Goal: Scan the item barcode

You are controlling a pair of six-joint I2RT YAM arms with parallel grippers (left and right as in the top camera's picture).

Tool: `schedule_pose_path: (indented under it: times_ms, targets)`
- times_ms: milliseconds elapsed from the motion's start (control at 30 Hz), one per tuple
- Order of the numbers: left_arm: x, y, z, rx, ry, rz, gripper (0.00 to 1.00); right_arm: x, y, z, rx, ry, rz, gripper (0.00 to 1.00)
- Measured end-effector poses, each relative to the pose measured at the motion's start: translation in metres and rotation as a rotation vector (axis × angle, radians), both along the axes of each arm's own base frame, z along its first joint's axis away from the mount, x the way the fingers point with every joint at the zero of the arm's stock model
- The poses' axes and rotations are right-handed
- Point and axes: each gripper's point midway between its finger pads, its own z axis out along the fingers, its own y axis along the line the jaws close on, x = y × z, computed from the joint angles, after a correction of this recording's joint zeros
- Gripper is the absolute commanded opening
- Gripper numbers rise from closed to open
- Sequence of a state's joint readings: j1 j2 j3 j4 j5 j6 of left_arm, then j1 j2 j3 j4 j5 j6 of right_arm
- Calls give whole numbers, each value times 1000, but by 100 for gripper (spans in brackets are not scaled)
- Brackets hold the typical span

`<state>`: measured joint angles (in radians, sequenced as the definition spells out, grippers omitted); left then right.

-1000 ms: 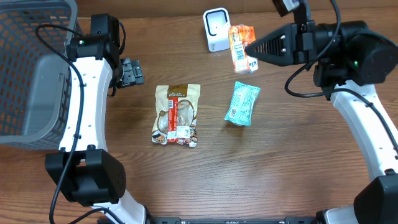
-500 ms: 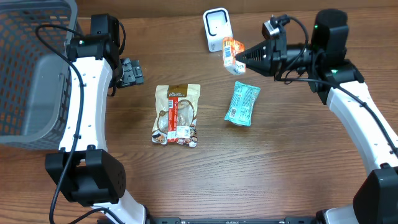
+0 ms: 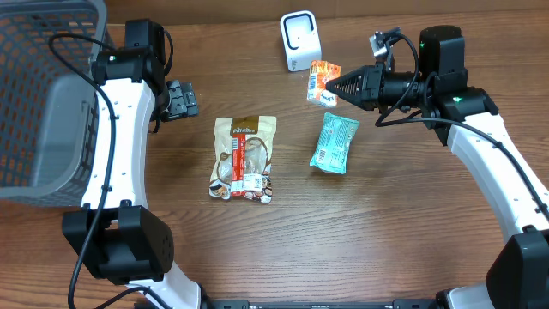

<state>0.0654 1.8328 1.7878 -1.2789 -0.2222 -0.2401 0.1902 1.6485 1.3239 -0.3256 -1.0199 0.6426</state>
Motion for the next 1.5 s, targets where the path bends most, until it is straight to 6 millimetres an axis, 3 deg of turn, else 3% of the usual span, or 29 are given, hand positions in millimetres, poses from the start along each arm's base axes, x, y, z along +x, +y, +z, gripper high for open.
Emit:
schedule_pose_path:
  times_ms: [567, 800, 1133, 1300, 1500]
  targets:
    - [0, 0, 0, 0, 0, 0, 99, 4, 1, 6, 2, -40, -3, 4]
    - [0, 0, 0, 0, 0, 0, 100, 20, 0, 37, -52, -57, -101, 4]
    - [0, 0, 0, 0, 0, 0, 100, 41, -26, 67, -334, -135, -358, 4]
    - [0, 0, 0, 0, 0, 0, 99, 49, -38, 96, -503, -283, -504, 4]
    - [0, 0, 0, 0, 0, 0, 100, 56, -31, 110, -723, -498, -615, 4]
